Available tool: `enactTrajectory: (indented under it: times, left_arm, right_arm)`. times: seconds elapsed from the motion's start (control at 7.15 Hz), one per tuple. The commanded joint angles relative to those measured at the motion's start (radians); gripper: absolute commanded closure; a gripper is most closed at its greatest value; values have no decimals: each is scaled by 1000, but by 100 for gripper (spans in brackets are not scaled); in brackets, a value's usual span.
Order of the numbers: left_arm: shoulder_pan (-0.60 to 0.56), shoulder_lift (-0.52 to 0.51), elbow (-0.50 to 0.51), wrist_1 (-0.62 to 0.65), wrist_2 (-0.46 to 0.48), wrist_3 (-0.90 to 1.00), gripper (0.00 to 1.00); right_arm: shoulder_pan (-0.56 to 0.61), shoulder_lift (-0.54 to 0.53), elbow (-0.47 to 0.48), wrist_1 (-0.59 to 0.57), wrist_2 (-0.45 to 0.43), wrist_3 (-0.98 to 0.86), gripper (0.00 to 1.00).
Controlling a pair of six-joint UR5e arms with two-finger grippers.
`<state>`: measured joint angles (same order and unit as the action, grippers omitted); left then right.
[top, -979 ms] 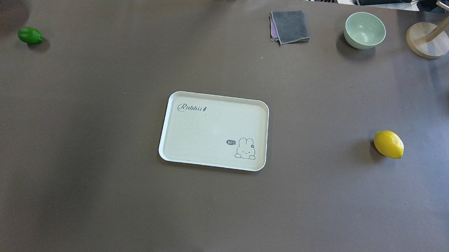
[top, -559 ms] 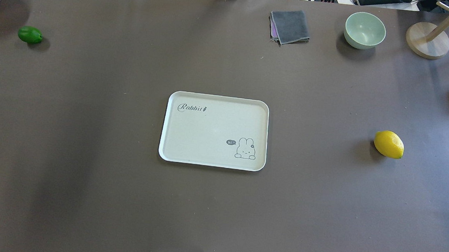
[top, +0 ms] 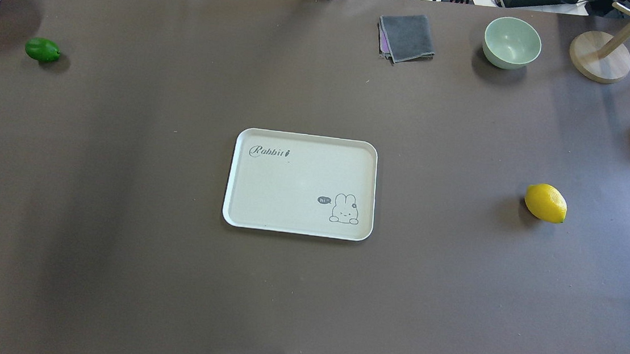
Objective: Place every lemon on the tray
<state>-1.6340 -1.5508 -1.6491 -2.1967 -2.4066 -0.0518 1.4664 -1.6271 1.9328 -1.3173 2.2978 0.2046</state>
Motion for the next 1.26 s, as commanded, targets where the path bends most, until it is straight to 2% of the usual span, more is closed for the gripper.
enactTrajectory:
  times: [0.0,0.14,0.28,0.56,0.7,0.84,1.12]
  left_arm:
    - [86,-119,140,4,4,-5,2]
    - [98,-184,229,5,4,-5,2]
    - [138,-211,271,-6,4,-5,2]
    - [273,-248,281,-6,27,-5,2]
    - [331,-258,296,-6,167,-5,2]
    - [403,-303,352,-6,209,3,2]
    - [424,-435,548,-47,219,50,3]
  right_arm:
    - [-125,102,-49,1,-43,178,0]
    - [-183,125,-63,1,-55,226,0]
    - [-236,138,-67,15,-61,342,0]
    - [-343,158,-63,30,-107,369,0]
    - [-368,159,-64,42,-129,371,0]
    - [-370,158,-61,46,-130,371,0]
    - [-370,158,-60,46,-133,371,0]
